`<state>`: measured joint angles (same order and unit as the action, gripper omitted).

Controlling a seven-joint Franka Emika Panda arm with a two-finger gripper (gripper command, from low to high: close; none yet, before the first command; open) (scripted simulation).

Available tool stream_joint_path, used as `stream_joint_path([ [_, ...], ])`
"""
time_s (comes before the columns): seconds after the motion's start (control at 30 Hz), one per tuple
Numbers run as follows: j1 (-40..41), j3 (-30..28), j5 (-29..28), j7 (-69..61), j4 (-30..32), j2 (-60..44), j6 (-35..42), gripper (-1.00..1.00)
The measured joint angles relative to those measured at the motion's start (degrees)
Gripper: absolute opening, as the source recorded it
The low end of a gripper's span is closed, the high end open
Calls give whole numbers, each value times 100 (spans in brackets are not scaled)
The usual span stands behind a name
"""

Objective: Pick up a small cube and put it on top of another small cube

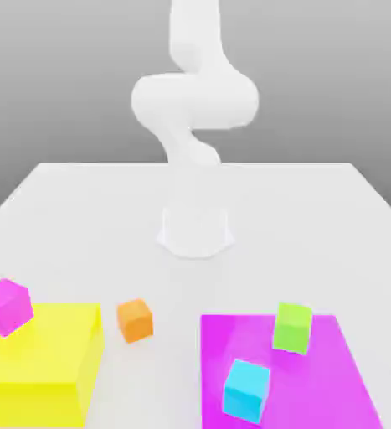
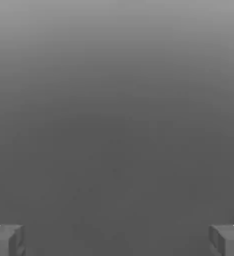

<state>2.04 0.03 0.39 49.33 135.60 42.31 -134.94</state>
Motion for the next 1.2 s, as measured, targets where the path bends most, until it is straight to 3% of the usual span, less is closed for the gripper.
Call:
stream_joint_path([
  [0.57,1660,140,60,3330,3201,-3288,-2783,0],
  [0.83,1763,54,141,3655,3227,-5393,-4459,0],
  [0.87,1747,39,138,3661,3199,-5556,-4593,-100],
  [1.07,1739,31,122,3677,3186,-5637,-4666,-100],
  [1.2,1797,83,123,3667,3283,-5082,-4211,-100],
])
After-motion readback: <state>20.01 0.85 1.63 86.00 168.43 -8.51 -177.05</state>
